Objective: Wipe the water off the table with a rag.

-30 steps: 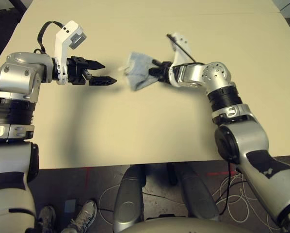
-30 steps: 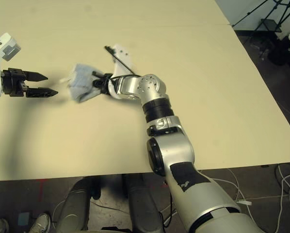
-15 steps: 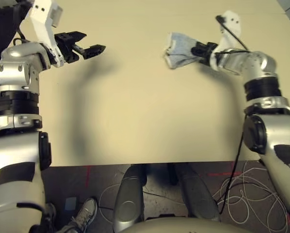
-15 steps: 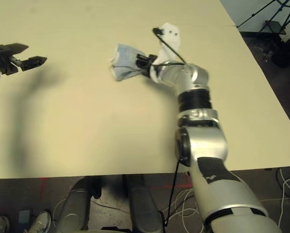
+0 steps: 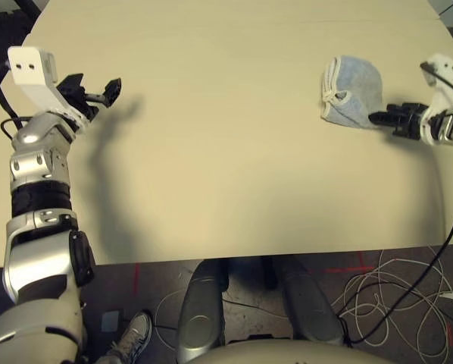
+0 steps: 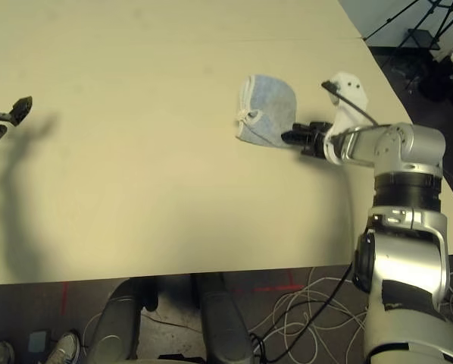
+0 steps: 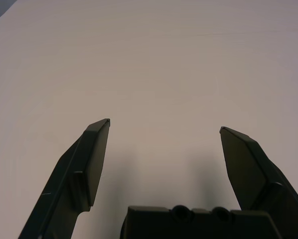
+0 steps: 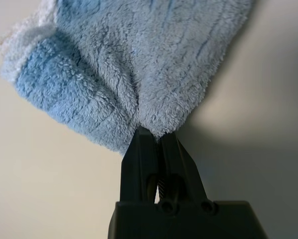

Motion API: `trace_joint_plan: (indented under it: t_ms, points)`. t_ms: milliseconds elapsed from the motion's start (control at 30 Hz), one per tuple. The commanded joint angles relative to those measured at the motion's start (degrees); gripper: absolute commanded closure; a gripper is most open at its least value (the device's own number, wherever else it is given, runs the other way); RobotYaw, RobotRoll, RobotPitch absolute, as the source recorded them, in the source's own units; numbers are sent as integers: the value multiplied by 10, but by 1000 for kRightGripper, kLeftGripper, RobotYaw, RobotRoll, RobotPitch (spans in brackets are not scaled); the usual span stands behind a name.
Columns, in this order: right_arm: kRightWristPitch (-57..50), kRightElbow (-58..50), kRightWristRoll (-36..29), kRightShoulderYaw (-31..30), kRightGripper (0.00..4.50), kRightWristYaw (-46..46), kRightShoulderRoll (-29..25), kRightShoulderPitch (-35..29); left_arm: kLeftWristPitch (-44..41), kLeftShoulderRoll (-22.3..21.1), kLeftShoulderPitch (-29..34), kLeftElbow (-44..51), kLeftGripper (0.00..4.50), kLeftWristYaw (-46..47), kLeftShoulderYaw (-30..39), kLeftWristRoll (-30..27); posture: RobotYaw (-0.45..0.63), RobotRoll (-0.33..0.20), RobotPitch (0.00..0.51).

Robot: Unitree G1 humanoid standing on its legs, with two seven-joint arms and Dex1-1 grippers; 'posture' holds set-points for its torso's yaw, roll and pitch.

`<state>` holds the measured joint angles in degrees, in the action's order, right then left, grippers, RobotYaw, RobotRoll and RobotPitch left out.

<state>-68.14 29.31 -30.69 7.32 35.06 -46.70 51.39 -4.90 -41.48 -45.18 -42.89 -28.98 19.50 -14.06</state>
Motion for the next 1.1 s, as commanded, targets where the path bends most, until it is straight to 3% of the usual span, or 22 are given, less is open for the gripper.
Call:
trace_joint_plan:
  t_ms: [33,467,733,933,1100]
  points:
    - [-13,7,22,-21,4476,21,-15,-18,7,5,5,-18,0,0,-1,2,-35,0,305]
    - [14,69,97,-113,4476,153,-90,11,-1,9,0,-19,0,-8,-8,1,-26,0,307]
    - [28,87,130,-126,4476,180,-94,7,-7,16,1,-14,0,-9,-10,0,-26,0,304]
    - [59,87,109,-33,2750,154,-109,28,-18,33,8,4,0,-12,-5,-12,-6,0,288]
    - [193,143,93,91,1075,72,-98,81,-25,54,9,19,0,-7,-5,-21,-12,0,286]
